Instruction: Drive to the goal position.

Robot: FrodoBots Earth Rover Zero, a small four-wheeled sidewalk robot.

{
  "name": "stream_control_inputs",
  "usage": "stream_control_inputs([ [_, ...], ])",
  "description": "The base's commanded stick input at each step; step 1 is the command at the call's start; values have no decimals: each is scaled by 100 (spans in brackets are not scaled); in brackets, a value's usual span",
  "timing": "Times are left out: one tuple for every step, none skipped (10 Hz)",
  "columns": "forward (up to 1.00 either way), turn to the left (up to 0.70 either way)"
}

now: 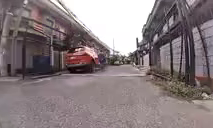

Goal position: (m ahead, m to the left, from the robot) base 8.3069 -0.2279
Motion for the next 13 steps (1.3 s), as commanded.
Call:
stream_control_inputs([
  [70, 0],
  [70, 0],
  [70, 0],
  [70, 0],
  [70, 0],
  [70, 0],
  [70, 0],
  [70, 0],
  [70, 0],
  [70, 0],
  [70, 0],
  [70, 0],
  [70, 0],
])
